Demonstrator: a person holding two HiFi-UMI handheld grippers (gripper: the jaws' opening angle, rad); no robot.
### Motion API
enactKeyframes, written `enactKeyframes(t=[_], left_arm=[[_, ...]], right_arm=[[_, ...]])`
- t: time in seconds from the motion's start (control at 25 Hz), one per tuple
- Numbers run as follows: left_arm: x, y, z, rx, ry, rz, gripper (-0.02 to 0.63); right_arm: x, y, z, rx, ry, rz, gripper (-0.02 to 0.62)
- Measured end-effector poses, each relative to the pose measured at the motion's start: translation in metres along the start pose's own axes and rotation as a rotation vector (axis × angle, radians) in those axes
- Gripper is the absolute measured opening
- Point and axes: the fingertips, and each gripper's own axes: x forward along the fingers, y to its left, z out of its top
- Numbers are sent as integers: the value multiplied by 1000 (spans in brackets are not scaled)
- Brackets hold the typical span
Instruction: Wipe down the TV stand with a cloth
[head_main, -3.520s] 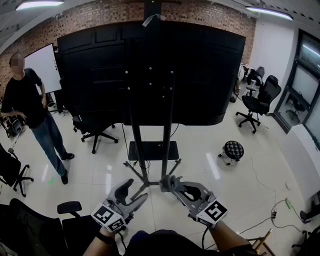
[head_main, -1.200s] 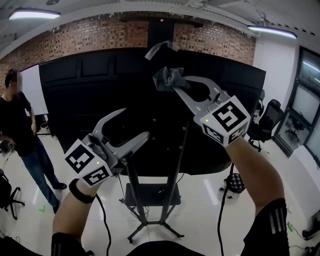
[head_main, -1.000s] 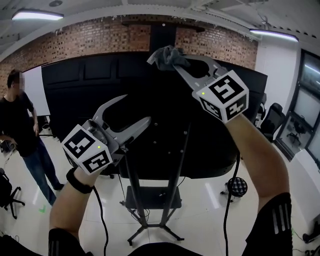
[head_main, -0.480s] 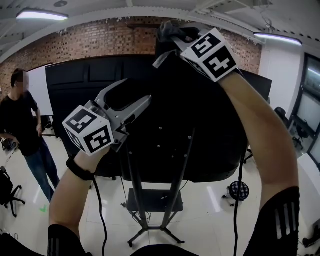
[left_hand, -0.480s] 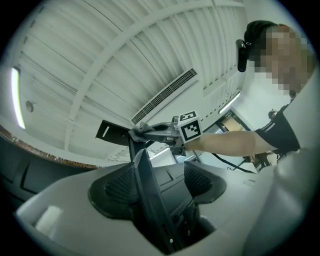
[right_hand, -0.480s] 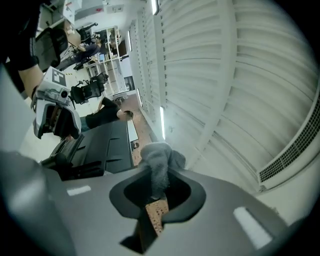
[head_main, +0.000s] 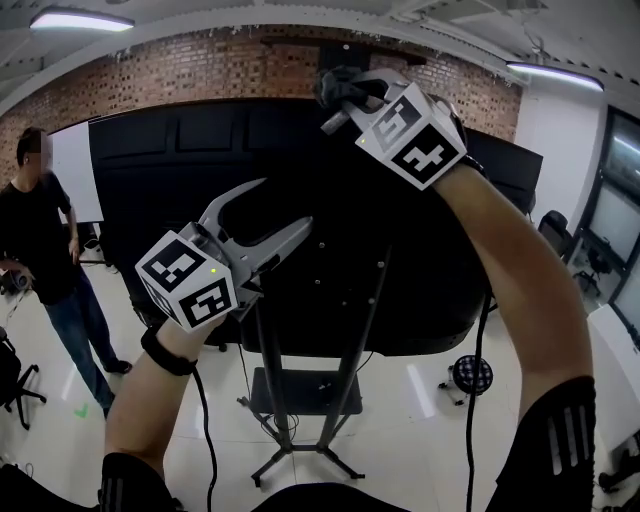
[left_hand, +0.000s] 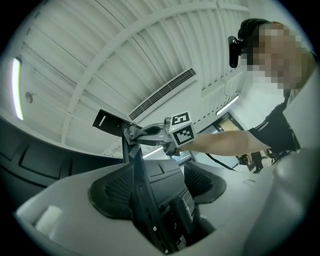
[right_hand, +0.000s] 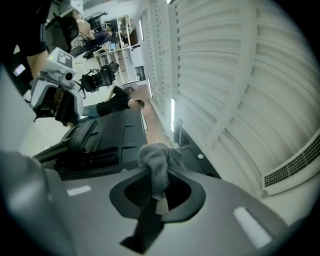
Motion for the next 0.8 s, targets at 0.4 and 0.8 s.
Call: enactKeyframes(t=[0.4, 0.8], left_arm=[[-25, -23, -44, -57, 24, 2, 337], [-46, -40, -81, -133, 50, 11, 337]], right_arm=[[-8, 87, -24, -207, 48, 74, 35], [-10, 181, -61, -497, 157, 139, 35]])
